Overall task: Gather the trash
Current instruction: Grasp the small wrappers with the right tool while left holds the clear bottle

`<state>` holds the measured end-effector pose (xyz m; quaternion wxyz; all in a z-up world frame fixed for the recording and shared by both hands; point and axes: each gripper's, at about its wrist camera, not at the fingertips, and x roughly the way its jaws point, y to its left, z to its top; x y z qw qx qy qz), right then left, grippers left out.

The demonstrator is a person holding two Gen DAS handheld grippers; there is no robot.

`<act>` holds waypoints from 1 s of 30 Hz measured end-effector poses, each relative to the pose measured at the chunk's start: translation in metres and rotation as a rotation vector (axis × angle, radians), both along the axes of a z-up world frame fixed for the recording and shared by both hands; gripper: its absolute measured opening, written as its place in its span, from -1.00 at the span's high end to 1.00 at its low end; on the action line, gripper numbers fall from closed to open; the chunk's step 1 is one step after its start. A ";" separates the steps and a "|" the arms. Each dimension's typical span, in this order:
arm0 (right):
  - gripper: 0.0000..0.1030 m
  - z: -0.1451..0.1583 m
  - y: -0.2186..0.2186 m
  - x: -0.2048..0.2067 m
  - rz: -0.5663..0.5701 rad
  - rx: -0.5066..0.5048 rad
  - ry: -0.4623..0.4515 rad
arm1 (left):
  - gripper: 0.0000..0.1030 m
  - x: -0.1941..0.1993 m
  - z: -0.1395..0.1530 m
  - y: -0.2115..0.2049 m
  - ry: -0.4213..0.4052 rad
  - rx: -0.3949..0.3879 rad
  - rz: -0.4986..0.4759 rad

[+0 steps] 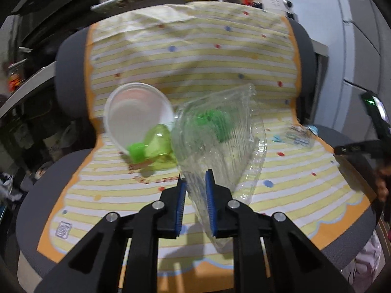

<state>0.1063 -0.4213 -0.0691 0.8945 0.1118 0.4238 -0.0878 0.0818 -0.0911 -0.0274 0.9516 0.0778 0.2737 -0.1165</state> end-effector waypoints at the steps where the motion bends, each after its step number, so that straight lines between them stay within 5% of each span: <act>1: 0.65 0.003 0.004 0.001 0.006 -0.007 -0.022 | 0.74 0.001 0.001 0.003 -0.011 -0.005 0.016; 3: 0.38 0.008 0.011 0.009 0.010 -0.008 -0.045 | 0.75 0.004 0.003 0.006 -0.032 -0.007 0.044; 5: -0.11 0.009 0.018 0.025 0.017 0.006 -0.055 | 0.75 0.008 0.004 0.009 -0.046 -0.017 0.063; 10: -0.43 0.000 0.026 0.081 -0.060 0.007 -0.018 | 0.76 0.019 0.000 0.014 -0.062 -0.007 0.090; 14: -0.44 -0.009 0.020 0.123 -0.143 -0.088 0.027 | 0.76 0.026 -0.006 0.015 -0.045 -0.008 0.078; 18: -0.42 -0.026 0.028 0.143 -0.077 -0.149 0.141 | 0.75 0.028 -0.008 0.015 -0.037 -0.010 0.062; 26: -0.03 -0.016 0.038 0.068 0.063 -0.107 0.211 | 0.75 0.013 -0.006 0.014 -0.013 -0.025 0.042; 30: -0.22 -0.002 0.034 0.027 0.078 -0.038 0.103 | 0.75 0.002 -0.006 0.010 -0.029 -0.016 0.039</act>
